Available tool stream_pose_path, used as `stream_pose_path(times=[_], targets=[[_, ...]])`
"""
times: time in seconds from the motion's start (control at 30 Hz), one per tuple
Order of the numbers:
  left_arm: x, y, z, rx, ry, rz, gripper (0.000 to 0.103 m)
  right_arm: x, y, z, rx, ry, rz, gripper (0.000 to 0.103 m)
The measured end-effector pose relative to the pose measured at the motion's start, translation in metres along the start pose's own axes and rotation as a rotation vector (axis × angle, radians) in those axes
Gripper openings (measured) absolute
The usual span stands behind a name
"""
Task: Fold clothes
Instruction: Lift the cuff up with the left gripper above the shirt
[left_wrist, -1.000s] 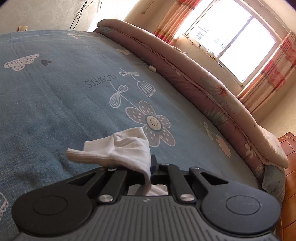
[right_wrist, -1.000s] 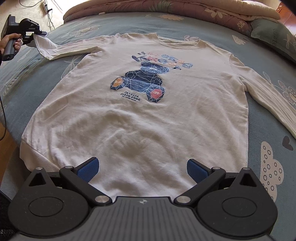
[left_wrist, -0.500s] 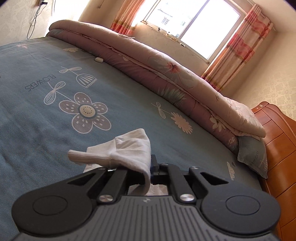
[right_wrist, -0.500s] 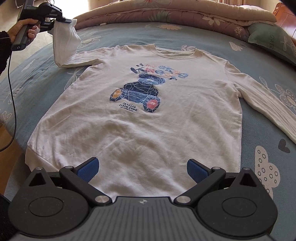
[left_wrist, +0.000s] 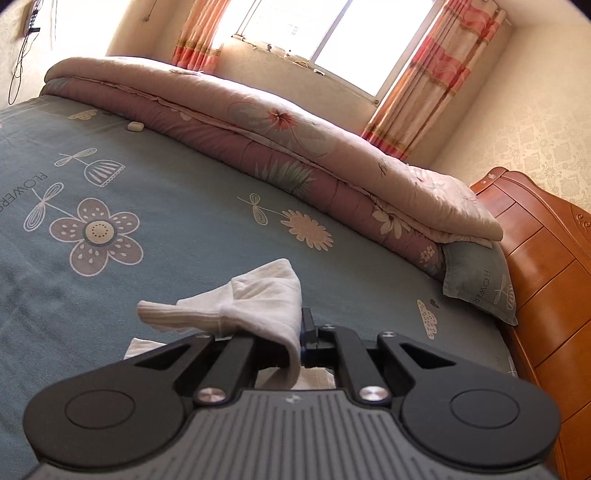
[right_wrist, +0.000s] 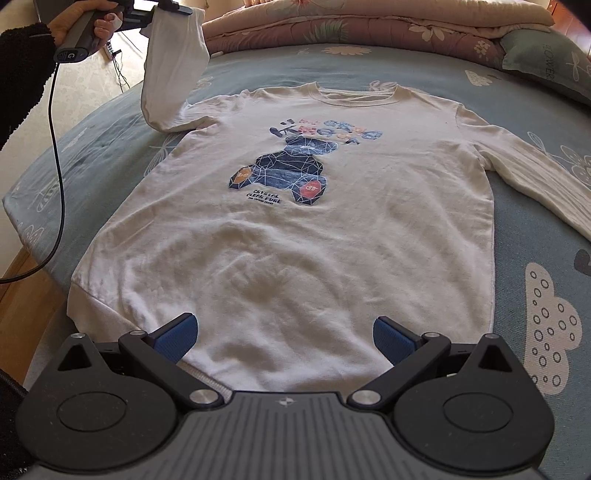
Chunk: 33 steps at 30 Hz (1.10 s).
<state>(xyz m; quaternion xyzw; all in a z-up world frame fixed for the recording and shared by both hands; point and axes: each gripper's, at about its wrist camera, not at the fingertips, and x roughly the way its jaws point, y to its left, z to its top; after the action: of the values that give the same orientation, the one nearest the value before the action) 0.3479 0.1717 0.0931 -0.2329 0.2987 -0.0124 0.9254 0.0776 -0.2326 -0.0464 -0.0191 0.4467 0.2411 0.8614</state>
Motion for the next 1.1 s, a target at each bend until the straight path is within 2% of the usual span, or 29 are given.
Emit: stream_pose_path(times=[0.5, 1.1], targets=[[0.027, -0.089, -0.011, 0.105, 0.059, -0.086, 0.006, -0.002, -0.018, -0.013, 0.036, -0.018, 0.009, 0.103], [0.067, -0.154, -0.040, 0.159, 0.137, -0.150, 0.006, 0.005, -0.024, -0.020, 0.055, -0.009, 0.010, 0.103]])
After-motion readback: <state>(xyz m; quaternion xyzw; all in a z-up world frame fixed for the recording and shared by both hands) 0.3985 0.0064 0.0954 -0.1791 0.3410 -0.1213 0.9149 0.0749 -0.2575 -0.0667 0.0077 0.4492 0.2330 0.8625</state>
